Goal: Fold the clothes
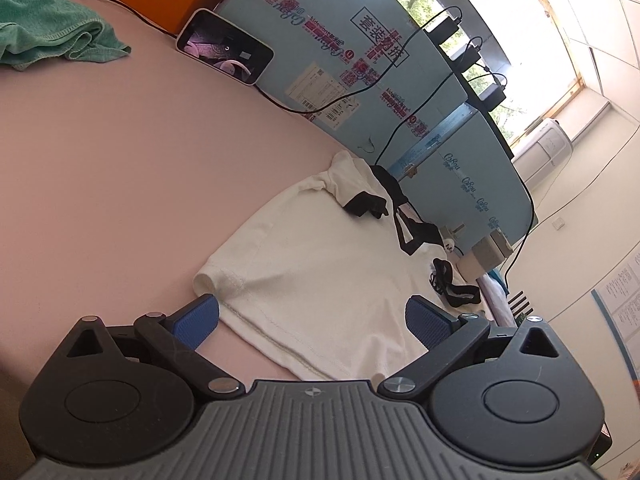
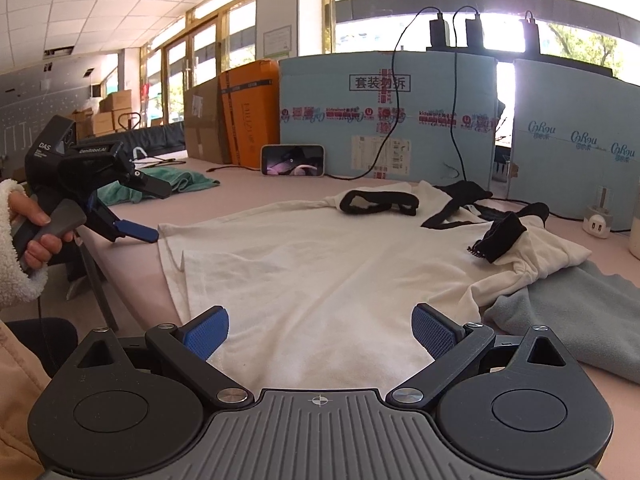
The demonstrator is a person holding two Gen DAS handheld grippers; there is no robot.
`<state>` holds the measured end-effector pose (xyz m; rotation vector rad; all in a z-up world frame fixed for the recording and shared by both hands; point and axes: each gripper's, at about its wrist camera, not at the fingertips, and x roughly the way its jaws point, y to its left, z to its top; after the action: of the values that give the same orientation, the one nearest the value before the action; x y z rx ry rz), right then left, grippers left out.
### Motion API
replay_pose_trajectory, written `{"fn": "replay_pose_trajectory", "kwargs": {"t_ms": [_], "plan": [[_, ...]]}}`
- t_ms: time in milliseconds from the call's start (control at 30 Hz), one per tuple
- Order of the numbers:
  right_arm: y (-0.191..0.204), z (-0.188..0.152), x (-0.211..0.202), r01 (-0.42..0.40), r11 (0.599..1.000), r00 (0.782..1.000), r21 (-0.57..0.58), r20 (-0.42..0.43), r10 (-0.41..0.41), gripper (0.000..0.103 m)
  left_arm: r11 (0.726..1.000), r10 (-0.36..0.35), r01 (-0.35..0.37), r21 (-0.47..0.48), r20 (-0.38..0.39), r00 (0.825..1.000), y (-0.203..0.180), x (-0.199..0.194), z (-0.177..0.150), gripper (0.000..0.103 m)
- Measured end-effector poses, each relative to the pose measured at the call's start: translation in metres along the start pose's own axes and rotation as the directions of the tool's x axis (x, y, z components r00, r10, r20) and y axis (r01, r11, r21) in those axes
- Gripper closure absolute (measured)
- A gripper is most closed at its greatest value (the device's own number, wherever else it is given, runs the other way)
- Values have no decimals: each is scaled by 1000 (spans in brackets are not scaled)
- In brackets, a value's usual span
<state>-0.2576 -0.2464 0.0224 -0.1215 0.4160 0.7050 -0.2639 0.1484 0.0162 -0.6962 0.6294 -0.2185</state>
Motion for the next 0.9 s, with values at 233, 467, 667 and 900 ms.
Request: {"fn": "replay_pose_trajectory", "kwargs": {"t_ms": [233,467,667,900], "plan": [[-5,-2,2,-6,998,1000,55,13,5,3,1000,-23,23,-11,11,1000,3,8,6,5],[-7,-6,1,-8,995,1000,96,20,7,3,998,40,-38,-51,49,998,16,20,5,76],[-15,-8,-2,-12,986,999,169,37,6,3,999,49,-45,-32,144,988,13,8,4,93],[-16,-7,-4,-16,984,999,175,49,7,3,986,162,-169,16,208,965,16,-7,14,94]]}}
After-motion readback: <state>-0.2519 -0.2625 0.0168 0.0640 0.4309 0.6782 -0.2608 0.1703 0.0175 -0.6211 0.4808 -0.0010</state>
